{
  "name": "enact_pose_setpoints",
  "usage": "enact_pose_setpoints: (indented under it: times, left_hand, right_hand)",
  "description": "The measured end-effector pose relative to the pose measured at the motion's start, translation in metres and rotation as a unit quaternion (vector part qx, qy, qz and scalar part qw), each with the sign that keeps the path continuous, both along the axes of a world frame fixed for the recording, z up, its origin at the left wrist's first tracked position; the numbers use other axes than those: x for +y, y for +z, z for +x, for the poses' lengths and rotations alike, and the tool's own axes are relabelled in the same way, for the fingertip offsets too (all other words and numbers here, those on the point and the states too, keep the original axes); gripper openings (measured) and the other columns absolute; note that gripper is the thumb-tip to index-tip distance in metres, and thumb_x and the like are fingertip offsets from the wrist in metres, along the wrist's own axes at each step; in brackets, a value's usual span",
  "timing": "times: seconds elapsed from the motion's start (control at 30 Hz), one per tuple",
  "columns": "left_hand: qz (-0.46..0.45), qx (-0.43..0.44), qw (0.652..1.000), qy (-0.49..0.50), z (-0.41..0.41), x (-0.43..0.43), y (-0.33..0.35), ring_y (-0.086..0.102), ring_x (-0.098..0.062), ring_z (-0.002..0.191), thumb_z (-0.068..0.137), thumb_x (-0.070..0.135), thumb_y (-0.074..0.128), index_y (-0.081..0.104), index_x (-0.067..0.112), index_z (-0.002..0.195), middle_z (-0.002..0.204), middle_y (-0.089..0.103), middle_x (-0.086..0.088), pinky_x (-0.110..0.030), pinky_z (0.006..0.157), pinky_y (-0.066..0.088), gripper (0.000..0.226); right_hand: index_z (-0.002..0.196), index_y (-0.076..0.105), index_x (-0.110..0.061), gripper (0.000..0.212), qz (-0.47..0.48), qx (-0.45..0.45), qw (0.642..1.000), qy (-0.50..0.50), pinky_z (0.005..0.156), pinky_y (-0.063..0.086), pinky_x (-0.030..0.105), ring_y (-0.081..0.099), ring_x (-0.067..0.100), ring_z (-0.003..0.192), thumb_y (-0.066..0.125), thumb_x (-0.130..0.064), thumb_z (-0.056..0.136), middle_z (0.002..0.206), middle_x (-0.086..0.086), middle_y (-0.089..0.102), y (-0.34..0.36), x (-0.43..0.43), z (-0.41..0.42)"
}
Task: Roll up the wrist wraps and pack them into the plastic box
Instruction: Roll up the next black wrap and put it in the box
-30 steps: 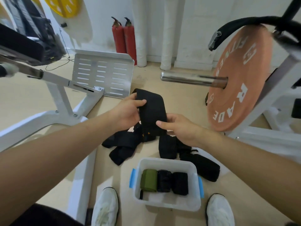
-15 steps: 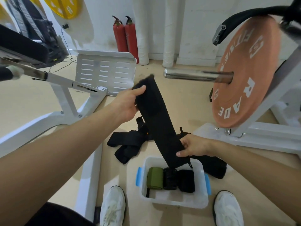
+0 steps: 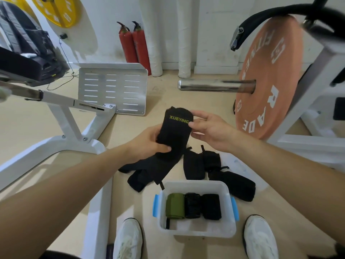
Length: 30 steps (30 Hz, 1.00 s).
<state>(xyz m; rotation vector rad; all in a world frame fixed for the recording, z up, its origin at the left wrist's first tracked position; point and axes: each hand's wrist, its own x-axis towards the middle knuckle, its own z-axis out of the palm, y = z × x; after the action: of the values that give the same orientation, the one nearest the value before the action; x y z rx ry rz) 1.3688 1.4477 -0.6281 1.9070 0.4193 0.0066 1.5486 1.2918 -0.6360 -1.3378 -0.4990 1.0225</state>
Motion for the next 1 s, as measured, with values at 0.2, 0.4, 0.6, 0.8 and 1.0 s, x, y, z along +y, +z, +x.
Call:
enact_pose_setpoints:
  times: [0.2, 0.4, 0.6, 0.8, 1.0]
  left_hand:
    - [-0.11, -0.058, 0.986, 0.114, 0.005, 0.002, 0.004, 0.07, -0.015, 0.086, 0.098, 0.01, 0.066, 0.062, 0.019, 0.129, 0.087, 0.068, -0.005, -0.02, 0.073, 0.057, 0.033]
    - [-0.059, -0.064, 0.975, 0.203, 0.015, 0.01, -0.004, 0.069, -0.007, 0.077, 0.101, 0.011, 0.062, 0.066, 0.016, 0.108, 0.083, 0.072, 0.003, -0.018, 0.066, 0.052, 0.01]
    - [-0.08, -0.05, 0.958, 0.269, 0.019, 0.042, -0.021, 0.071, -0.02, 0.091, 0.102, 0.017, 0.062, 0.061, 0.007, 0.107, 0.098, 0.068, -0.01, -0.029, 0.074, 0.063, 0.012]
    - [-0.06, 0.048, 0.956, 0.284, 0.031, 0.046, -0.082, 0.069, -0.023, 0.099, 0.1, 0.021, 0.066, 0.06, 0.008, 0.102, 0.103, 0.066, -0.011, -0.028, 0.071, 0.062, 0.015]
    - [-0.081, 0.112, 0.946, 0.293, 0.037, 0.031, -0.162, 0.067, -0.019, 0.097, 0.101, 0.02, 0.063, 0.059, 0.011, 0.096, 0.097, 0.065, -0.005, -0.033, 0.076, 0.062, 0.011]
  right_hand:
    - [0.132, 0.064, -0.016, 0.047, -0.026, -0.092, 0.995, 0.014, 0.073, 0.054, 0.028, 0.068, 0.016, 0.085, 0.068, 0.006, 0.09, 0.096, 0.007, 0.071, -0.017, -0.005, -0.008]
    - [0.12, 0.07, -0.015, 0.033, -0.062, -0.172, 0.983, 0.017, 0.075, 0.06, 0.028, 0.068, 0.013, 0.079, 0.07, 0.001, 0.091, 0.09, 0.004, 0.07, -0.026, -0.009, 0.0]
    - [0.12, 0.068, -0.013, 0.025, -0.246, -0.282, 0.925, 0.063, 0.072, 0.054, 0.024, 0.064, 0.017, 0.082, 0.066, -0.007, 0.095, 0.098, 0.007, 0.067, -0.061, -0.034, 0.057]
    - [0.124, 0.066, -0.008, 0.031, -0.381, -0.31, 0.866, 0.092, 0.07, 0.051, 0.028, 0.061, 0.019, 0.078, 0.069, -0.012, 0.093, 0.098, 0.009, 0.066, -0.148, -0.049, 0.102]
    - [0.152, 0.04, -0.011, 0.078, -0.428, -0.343, 0.831, 0.097, 0.113, 0.038, 0.039, 0.045, 0.032, 0.138, 0.079, -0.024, 0.086, 0.153, 0.014, 0.044, -0.244, -0.045, 0.123]
